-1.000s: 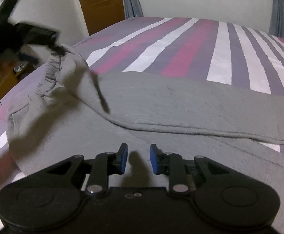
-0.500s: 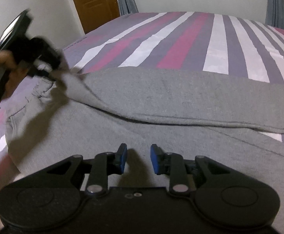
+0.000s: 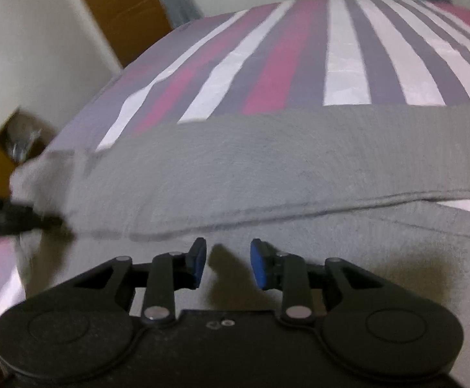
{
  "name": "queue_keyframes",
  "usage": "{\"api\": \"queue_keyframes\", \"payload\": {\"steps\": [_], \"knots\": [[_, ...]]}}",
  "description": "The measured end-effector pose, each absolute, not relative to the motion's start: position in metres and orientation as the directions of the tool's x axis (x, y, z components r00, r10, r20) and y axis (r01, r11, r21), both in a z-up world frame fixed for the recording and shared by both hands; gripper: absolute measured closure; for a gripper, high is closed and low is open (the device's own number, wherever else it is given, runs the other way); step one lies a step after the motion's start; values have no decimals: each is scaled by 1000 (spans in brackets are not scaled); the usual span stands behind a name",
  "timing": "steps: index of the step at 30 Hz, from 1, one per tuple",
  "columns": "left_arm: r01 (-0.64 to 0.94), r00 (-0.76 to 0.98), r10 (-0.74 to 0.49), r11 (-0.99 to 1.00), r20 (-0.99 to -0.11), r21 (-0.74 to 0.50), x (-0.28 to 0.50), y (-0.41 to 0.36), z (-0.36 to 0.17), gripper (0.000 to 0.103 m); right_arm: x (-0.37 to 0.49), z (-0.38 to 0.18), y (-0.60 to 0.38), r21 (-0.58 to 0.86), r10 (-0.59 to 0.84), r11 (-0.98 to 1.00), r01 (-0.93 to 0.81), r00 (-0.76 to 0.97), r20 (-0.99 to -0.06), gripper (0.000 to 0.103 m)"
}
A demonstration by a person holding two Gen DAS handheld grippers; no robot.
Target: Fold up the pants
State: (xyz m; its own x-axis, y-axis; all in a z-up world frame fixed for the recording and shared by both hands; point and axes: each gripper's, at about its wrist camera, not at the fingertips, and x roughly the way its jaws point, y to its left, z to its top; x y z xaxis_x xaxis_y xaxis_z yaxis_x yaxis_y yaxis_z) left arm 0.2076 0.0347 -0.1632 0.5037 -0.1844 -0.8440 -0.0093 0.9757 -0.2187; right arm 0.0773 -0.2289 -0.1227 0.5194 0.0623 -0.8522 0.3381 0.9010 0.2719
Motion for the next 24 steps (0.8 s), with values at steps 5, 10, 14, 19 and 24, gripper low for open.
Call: {"api": "queue_keyframes", "payload": {"steps": [5,10,14,19,24], "knots": [[-48,563,-178,968,-807,-247,208,44,-153,30,95,-138,-259,383,74,795,470,551,-831,70],[-90,519,-210,951,-829,-297,223,49,-165,68,92,-135,-256,379,8,778,502,594,-804,100],[-91,525,-227,943,-821,-319,217,57,-168,90,80,-117,-238,327,-14,844,425,628,-778,102],[-15,570,-243,952,-785,-306,203,54,-150,94,73,-85,-221,315,0,883,347,673,-740,102],[-37,496,-248,951,-832,-306,201,62,-160,67,65,-111,-242,401,55,791,463,598,-799,63]]}}
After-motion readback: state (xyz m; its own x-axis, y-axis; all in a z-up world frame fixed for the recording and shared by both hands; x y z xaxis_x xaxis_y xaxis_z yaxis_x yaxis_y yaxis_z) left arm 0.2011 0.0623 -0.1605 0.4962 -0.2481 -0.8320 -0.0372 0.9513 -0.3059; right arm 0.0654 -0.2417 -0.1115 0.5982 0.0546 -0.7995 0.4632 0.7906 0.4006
